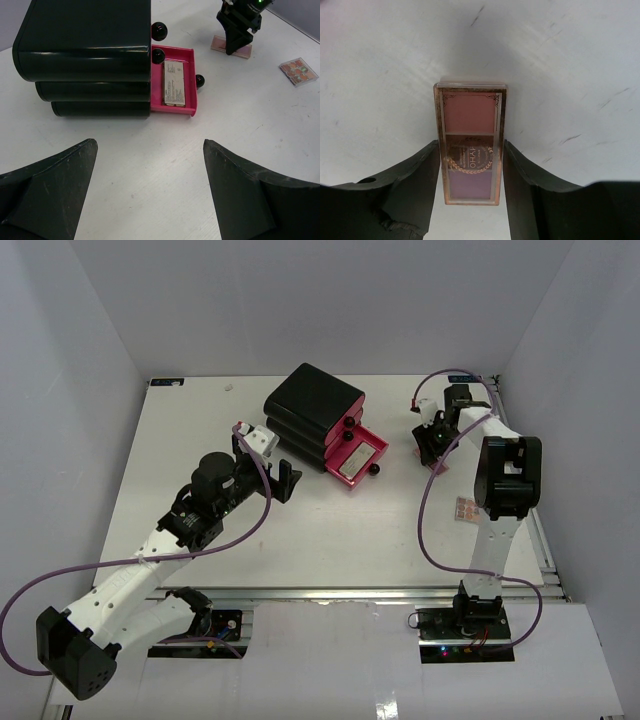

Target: Organize the makeup

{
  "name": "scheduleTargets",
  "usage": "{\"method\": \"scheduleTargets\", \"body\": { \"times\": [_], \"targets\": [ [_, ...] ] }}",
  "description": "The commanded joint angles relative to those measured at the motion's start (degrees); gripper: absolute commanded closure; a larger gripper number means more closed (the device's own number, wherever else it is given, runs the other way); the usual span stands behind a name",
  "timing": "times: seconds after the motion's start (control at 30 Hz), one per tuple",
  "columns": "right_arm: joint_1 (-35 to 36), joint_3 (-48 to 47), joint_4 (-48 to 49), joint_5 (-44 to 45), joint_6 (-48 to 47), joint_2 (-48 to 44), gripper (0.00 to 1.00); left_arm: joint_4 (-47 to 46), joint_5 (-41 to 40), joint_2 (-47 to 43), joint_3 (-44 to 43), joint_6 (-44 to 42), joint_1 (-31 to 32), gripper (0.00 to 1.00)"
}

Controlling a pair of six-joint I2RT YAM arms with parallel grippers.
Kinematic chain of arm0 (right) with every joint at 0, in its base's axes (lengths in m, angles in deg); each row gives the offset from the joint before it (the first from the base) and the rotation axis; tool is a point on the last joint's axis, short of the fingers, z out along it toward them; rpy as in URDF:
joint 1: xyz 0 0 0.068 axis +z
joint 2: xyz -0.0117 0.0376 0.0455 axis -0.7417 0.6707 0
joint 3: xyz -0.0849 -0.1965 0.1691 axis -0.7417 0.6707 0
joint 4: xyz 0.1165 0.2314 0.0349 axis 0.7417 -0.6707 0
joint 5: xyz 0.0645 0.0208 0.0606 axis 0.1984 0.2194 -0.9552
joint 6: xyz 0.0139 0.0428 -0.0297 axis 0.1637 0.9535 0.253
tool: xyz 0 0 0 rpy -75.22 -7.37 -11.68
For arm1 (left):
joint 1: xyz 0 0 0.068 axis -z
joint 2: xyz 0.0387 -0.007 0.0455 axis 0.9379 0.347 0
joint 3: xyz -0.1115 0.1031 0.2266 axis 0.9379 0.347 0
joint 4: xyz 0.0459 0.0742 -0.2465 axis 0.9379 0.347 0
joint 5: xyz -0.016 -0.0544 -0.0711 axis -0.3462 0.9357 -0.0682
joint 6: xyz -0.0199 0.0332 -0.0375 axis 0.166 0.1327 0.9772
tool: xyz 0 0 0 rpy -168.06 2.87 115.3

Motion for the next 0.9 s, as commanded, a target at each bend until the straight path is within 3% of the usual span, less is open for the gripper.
{"method": "scheduleTargets", "body": {
  "times": [0.0,0.23,0.43,0.6,0.87],
  "targets": [
    [2.2,6.6,0.9,-3.7,-3.0,-10.3,0.70,-1.2,-0.2,-0.6,0.3,-0.2,-0.7,0.02],
    [12.2,16.1,2.8,-3.4,-19.4,-26.1,0.76,-1.3,-1.7,-0.7,0.3,-0.2,-1.3,0.02],
    [22.7,22.2,10.3,3.4,-33.6,-32.4,0.77,-1.2,-3.7,-1.1,0.6,-0.2,-2.4,0.02],
    [28.9,24.0,17.9,10.0,-43.6,-32.7,0.78,-2.0,-7.6,-3.1,1.4,-0.5,-3.8,0.02],
    [32.4,21.9,24.2,15.6,-52.0,-28.0,0.78,-2.4,-8.4,-3.3,1.9,-2.1,-5.3,0.02]
  ]
}}
